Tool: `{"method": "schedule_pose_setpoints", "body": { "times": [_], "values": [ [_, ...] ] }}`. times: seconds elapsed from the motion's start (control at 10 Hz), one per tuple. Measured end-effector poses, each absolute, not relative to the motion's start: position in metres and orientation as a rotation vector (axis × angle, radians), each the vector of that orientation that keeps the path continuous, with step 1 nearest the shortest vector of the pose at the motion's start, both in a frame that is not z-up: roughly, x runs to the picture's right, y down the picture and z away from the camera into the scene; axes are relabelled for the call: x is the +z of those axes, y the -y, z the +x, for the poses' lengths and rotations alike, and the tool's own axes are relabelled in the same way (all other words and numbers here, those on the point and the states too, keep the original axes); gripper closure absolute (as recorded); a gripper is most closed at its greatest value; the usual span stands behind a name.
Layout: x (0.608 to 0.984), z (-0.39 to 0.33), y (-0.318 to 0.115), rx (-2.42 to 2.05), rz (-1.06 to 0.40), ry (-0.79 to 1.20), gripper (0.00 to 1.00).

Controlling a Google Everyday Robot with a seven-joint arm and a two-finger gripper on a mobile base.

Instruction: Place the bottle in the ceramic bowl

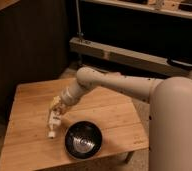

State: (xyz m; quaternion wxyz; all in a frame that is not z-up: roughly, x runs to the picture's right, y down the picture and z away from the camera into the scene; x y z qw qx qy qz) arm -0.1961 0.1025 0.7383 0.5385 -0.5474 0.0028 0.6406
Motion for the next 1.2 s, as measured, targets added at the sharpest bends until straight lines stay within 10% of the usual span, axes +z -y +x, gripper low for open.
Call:
{"method": "schedule_pose_setpoints", "body": {
  "times": [1.2],
  "values": [
    [0.721, -0.082, -0.123, 1.255, -1.196, 0.329, 1.00]
  ]
}}
